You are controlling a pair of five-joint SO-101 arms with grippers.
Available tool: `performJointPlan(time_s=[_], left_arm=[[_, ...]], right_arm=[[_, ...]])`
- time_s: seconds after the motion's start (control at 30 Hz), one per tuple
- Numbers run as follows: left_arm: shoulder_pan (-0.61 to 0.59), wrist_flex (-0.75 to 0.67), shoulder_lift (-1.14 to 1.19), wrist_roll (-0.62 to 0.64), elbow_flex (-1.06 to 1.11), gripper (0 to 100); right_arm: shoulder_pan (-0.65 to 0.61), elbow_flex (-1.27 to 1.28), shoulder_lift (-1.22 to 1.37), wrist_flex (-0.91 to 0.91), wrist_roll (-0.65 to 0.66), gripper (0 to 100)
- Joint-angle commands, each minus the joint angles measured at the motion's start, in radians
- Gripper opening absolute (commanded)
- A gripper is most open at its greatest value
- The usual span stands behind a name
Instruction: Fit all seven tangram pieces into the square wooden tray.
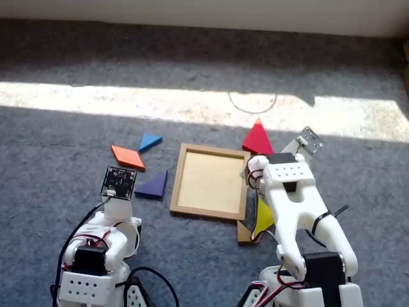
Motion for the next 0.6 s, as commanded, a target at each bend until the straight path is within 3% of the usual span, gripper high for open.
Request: performJointPlan(time_s=[0.0, 0.4, 0.57], left_arm=[[-0.008, 0.006, -0.025, -0.008, 0.021, 1], [-0.008, 0.006, -0.025, -0.008, 0.021, 1], [-0.008, 0.006, -0.025, -0.008, 0.021, 1]], right_arm=[[-0.004, 0.030, 0.007, -0.051, 0.003, 28.6], [-0.002, -0.097, 0.002, 0.223, 0.005, 28.6], [-0.002, -0.101, 0.013, 0.170, 0.005, 28.6]])
